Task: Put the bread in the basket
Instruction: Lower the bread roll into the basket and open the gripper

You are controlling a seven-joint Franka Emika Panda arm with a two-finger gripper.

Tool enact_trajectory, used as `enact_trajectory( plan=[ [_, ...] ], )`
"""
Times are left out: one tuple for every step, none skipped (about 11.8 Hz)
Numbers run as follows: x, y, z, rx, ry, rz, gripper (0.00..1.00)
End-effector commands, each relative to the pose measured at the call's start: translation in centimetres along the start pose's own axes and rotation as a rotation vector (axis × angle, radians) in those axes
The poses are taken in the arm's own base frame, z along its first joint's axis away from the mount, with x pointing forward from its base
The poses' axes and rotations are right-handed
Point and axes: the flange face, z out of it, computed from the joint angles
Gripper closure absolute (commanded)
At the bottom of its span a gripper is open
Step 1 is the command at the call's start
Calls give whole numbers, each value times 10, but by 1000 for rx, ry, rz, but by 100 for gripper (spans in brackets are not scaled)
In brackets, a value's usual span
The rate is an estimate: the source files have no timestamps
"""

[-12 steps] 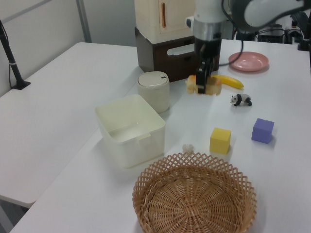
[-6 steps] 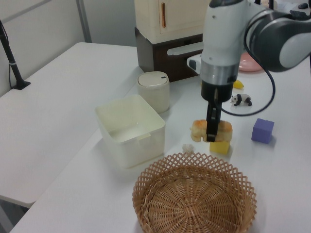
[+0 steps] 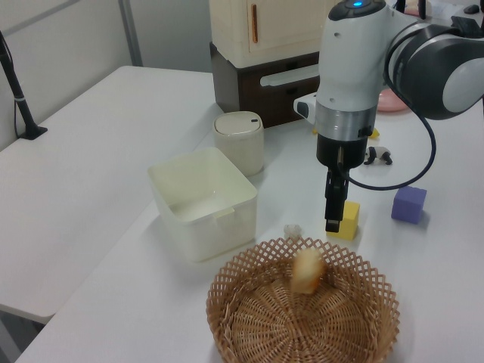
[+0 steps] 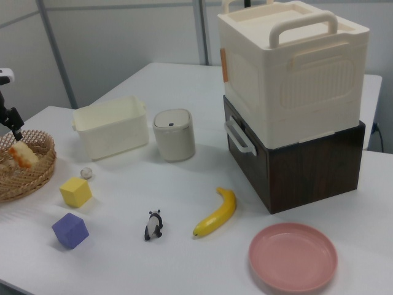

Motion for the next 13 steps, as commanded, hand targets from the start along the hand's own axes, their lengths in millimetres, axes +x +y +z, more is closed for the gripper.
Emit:
enact_trajectory(
  plan=[
    [1, -7, -3, 29, 19, 42, 0],
    [2, -5, -4, 29, 21, 43, 0],
    [1, -7, -5, 31, 21, 38, 0],
    [-1, -6, -9, 33, 22, 38, 0],
    [0, 3, -21, 38, 31, 49, 0],
    [1, 16, -29, 32, 22, 66, 0],
    [2, 28, -33, 22, 7, 79, 0],
    [3, 47, -42, 13, -6, 100, 0],
    [3, 67, -54, 5, -15, 109, 0],
    [2, 89, -64, -8, -39, 90, 0],
    [3, 122, -74, -18, -65, 81, 0],
    [4, 160, -85, -21, -84, 81, 0],
    [7, 200, -92, -20, -97, 92, 0]
  ],
)
